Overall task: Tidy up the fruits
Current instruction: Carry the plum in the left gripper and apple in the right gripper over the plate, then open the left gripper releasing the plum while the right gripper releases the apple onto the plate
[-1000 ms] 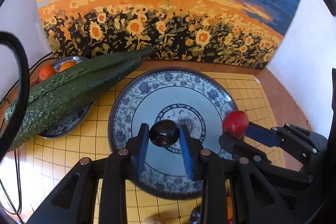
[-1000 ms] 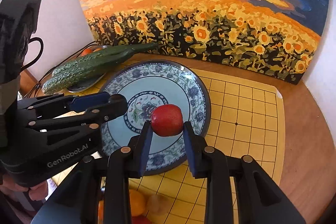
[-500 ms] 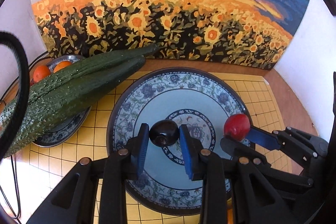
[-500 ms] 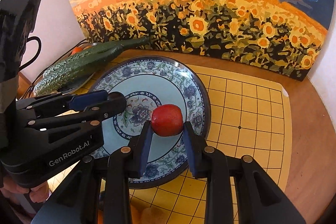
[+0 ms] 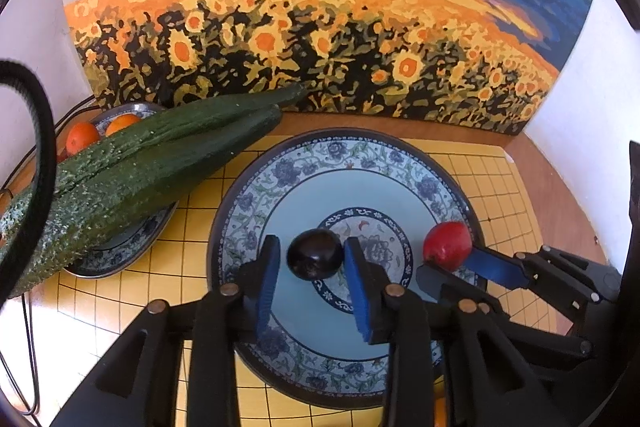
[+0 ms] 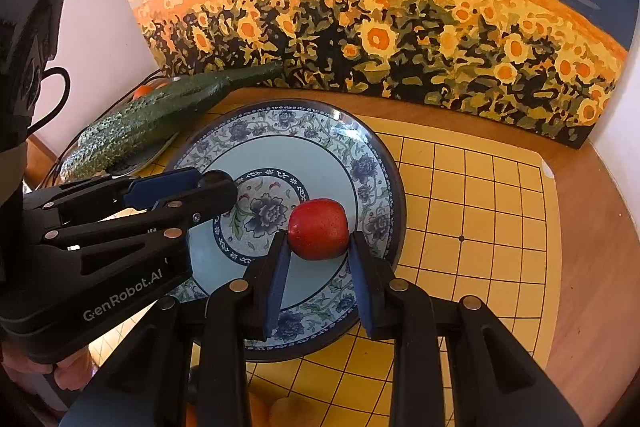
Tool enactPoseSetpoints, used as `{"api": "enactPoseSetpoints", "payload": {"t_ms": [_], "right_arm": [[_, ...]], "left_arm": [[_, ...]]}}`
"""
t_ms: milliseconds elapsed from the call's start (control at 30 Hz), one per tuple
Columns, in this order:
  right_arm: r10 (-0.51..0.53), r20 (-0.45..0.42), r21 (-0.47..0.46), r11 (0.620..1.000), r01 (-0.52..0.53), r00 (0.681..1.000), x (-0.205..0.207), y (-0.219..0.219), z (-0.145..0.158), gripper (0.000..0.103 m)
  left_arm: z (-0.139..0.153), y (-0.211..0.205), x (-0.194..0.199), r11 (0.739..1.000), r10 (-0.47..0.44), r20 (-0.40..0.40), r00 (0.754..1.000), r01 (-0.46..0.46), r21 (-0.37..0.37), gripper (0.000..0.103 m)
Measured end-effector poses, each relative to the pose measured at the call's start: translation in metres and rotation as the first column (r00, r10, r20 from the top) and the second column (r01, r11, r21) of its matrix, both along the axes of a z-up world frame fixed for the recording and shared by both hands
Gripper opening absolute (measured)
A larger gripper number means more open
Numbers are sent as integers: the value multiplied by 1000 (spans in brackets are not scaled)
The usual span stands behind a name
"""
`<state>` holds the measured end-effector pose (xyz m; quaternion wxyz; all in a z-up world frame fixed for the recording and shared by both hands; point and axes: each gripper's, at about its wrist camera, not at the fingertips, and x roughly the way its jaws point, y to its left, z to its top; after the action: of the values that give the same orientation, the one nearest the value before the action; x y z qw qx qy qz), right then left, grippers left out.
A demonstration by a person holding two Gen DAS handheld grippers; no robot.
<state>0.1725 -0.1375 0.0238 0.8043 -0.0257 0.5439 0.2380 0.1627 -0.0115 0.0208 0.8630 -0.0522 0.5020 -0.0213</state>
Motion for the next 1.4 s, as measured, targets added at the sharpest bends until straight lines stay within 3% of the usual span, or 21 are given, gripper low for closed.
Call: {"api": "enactPoseSetpoints", "payload": {"t_ms": [100,467,1400], "right_arm": [[-6,-8,18,1000,6,1000,-1,-2,2,41],[10,28,21,1000,-11,1000,-13,-8,23,52],[34,60,46,998,-37,998,-58,-32,64,52]], "left_arm": [[5,2,-3,1000,-4,18,1000,4,-7,47],[18,6,-22,1000,2,35,999,-1,-25,55],[47,21,-90,998,60,35,998,-59,-24,56]]}}
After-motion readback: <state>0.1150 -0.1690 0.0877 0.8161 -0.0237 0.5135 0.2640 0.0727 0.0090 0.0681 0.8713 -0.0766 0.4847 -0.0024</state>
